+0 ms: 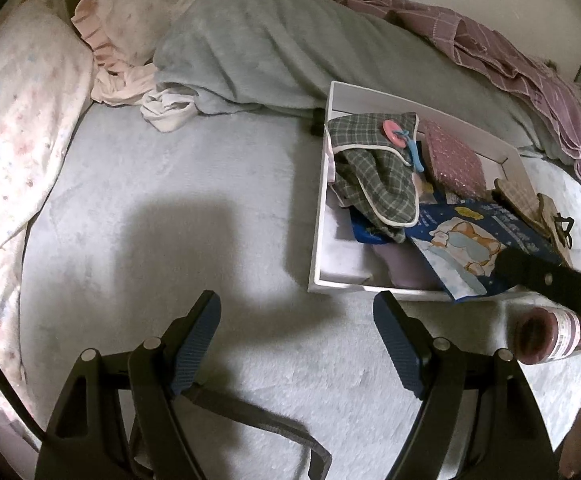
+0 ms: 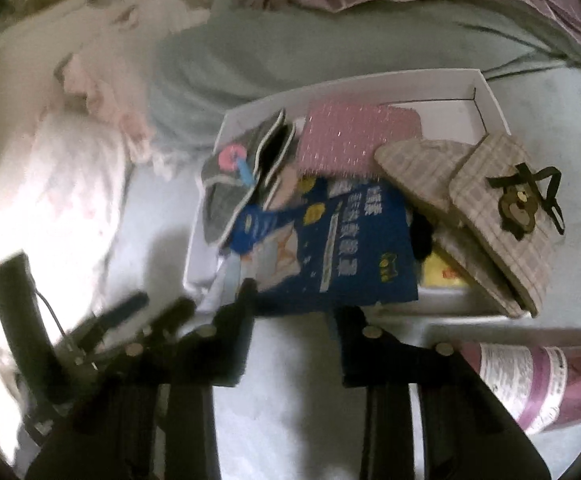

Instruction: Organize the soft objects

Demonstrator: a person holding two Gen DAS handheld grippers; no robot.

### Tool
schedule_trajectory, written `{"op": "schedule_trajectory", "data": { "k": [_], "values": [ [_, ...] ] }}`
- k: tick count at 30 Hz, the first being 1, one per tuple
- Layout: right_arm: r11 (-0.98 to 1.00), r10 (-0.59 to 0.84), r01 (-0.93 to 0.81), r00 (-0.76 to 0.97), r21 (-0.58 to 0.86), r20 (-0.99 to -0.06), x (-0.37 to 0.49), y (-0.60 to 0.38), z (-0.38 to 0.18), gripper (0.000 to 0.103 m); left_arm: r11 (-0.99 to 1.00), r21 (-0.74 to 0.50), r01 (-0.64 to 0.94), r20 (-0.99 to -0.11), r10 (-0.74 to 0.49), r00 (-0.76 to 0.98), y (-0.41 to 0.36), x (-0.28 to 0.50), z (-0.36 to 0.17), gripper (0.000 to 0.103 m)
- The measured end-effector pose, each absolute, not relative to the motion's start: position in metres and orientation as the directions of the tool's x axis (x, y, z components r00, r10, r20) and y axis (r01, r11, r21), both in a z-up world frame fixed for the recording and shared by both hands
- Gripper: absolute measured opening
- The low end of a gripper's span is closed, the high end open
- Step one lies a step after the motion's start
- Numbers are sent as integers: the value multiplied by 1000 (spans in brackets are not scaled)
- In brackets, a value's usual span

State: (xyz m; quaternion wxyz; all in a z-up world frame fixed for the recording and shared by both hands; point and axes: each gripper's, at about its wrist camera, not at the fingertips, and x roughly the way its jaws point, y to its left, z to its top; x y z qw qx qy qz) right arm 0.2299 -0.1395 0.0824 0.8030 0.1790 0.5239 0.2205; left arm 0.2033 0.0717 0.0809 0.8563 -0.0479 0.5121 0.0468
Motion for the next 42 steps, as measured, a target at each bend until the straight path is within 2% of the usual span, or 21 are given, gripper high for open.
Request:
{"op": "schedule_trajectory", "data": {
  "k": [7, 14, 15, 17, 23, 25, 27, 31, 36, 42],
  "values": [
    [799, 571, -81, 412, 595, -710, 244, -146, 59, 9, 990, -99, -96, -861, -37, 508, 67, 207, 79, 79],
    [721, 621, -90, 525, 687, -582, 251, -142, 47, 6, 982, -181, -60, -834, -121, 538, 61, 210, 78, 79],
    [719, 617, -82, 532, 690, -580, 253, -138, 45, 6, 981, -189, -53, -826, -130, 549, 60, 210, 78, 79],
    [777, 551, -46, 531, 627, -644, 258, -131, 41, 6, 981, -190, -46, -816, -131, 563, 58, 210, 79, 80],
    [779, 580, -16, 400, 627, -710, 256, -133, 58, 20, 979, -187, -83, -819, -109, 563, 60, 210, 84, 80],
    [784, 583, -15, 361, 621, -728, 251, -136, 68, 41, 972, -210, -106, -822, -117, 558, 62, 209, 89, 80],
    [783, 589, -34, 361, 621, -723, 244, -139, 80, 50, 962, -240, -129, -827, -133, 546, 64, 207, 94, 80],
    [820, 552, -86, 378, 565, -743, 232, -143, 100, 51, 952, -268, -150, -835, -152, 529, 63, 201, 106, 80],
    [831, 525, -138, 515, 539, -678, 225, -154, 115, 50, 962, -216, -165, -830, -92, 550, 48, 186, 127, 80],
    [872, 463, -89, 470, 482, -751, 235, -159, 102, 50, 971, -210, -116, -799, -103, 592, 34, 174, 144, 80]
  ]
}}
